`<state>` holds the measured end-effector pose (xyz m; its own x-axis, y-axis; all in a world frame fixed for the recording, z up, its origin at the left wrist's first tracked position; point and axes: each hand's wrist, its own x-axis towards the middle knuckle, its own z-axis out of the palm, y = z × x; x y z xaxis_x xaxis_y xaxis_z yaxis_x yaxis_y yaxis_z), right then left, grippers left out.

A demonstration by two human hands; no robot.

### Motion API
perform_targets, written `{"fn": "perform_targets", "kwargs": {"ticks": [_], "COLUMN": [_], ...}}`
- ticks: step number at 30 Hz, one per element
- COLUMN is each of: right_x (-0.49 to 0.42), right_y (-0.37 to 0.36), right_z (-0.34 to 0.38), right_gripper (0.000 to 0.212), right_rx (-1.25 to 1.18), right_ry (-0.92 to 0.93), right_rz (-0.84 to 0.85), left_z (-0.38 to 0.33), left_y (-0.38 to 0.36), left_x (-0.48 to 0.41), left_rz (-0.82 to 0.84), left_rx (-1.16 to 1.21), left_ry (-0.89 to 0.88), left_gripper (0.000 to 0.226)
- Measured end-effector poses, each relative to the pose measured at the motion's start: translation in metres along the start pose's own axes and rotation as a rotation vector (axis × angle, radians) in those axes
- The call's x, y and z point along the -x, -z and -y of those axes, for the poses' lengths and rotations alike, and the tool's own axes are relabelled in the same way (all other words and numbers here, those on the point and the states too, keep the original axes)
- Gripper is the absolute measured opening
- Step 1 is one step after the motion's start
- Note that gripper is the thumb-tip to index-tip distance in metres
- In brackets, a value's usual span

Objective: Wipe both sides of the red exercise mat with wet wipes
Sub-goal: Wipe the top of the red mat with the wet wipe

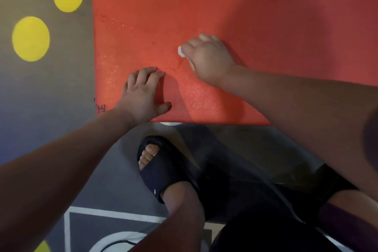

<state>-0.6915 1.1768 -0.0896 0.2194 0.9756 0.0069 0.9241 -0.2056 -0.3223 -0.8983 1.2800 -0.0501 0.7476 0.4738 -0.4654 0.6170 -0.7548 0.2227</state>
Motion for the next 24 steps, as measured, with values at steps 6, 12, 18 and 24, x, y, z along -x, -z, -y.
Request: {"fn": "perform_targets", "kwargs": {"ticks": [6,12,18,24], "right_x": [0.087,0.028,0.090,0.117], "right_y": [-0.003,0.005,-0.019,-0.007], "right_z": [0.013,-0.010,0.038,0.010], "right_gripper": [0.021,0.025,0.029,0.027], "right_rx": [-0.035,0.036,-0.119,-0.044], "right_ry": [0.545,0.054,0.236,0.411], "right_rz": [0.149,0.026,0.052,0.165], "left_z": [0.003,0.001,-0.003,-0.018], "left_y": [0.000,0.003,0.003,0.002], "left_x": [-0.002,0.000,-0.001,-0.001], "left_rz": [0.030,0.055,0.076,0.106], "left_rx": [0.000,0.010,0.005,0.005], "left_ry": [0.007,0.015,0.038,0.090], "left_gripper": [0.095,0.095,0.097,0.097]}}
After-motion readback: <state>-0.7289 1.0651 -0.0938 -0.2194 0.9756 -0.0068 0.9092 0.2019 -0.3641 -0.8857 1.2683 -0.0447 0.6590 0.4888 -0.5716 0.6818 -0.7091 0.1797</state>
